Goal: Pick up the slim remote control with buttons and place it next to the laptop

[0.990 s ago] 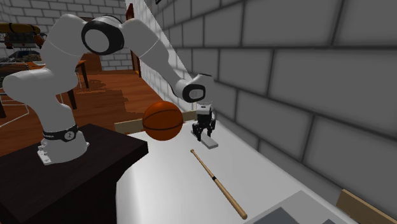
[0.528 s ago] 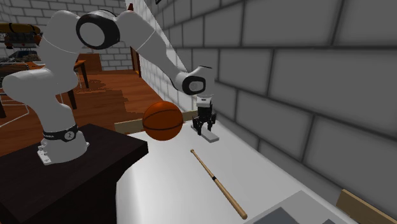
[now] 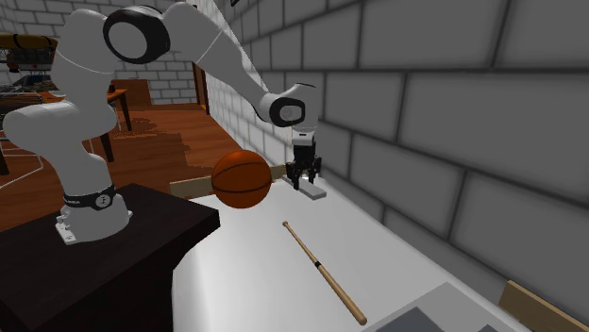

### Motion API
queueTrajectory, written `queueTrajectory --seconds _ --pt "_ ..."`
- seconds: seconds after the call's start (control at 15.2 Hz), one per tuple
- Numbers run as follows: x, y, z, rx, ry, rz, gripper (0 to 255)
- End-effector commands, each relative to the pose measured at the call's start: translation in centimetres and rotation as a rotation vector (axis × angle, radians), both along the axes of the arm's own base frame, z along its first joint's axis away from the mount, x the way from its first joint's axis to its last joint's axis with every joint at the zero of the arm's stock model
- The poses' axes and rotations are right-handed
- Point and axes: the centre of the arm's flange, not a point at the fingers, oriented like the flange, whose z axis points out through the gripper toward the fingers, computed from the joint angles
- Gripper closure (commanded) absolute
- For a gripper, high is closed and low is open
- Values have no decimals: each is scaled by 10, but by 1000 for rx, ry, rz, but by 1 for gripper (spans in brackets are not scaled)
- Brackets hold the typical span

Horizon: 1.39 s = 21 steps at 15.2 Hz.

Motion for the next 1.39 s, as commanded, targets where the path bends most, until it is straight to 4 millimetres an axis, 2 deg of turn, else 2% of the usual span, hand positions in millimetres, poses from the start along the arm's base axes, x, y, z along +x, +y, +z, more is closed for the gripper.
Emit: queueTrajectory --seconds 0.0,1.32 --pt "-1 -1 11 0 0 0 255" --pt "-1 -1 116 0 0 0 255"
